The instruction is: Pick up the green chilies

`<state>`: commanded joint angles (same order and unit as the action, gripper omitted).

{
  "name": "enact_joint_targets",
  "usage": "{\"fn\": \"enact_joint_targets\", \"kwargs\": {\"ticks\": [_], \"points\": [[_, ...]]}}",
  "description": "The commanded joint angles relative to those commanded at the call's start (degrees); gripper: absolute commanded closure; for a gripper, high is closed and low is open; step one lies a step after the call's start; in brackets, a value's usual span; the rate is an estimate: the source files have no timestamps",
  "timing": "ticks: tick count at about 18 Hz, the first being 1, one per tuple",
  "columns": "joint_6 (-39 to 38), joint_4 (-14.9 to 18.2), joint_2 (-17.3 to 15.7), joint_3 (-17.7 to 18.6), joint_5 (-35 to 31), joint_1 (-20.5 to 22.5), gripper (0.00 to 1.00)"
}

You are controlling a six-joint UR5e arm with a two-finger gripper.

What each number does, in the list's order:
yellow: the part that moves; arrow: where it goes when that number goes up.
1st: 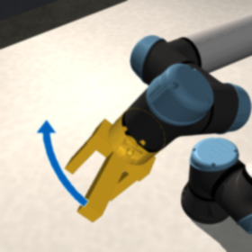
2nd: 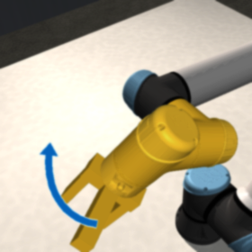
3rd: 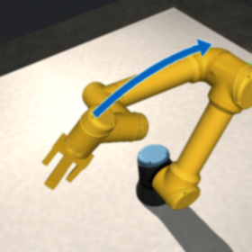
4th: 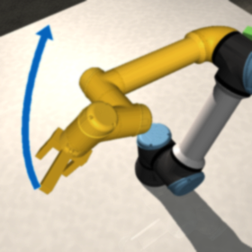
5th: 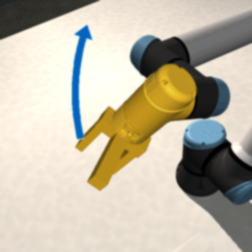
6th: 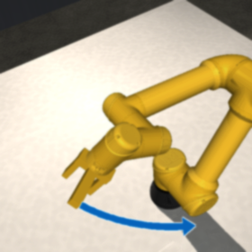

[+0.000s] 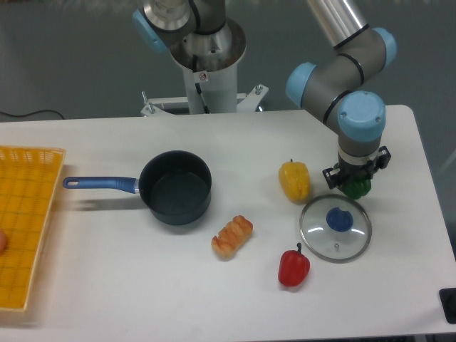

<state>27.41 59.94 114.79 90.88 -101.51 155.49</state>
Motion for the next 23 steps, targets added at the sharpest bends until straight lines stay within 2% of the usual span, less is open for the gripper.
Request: {"fn": "enact_joint_targets", "kwargs": {"ticks": [4,14,16,23], "points": [[7.4,0.4,-0.8,-0.4,-1.1,-2.3,0.63],[18.6,0.7,-1.2,-3.5,-1.1,-7.1,0.63],[19.7,1.5,-2.0,-3.5,-0.7,-7.9,0.63],[19.7,1.7,-1.7,-3.5,-0.3,-9.6,0.63]]}}
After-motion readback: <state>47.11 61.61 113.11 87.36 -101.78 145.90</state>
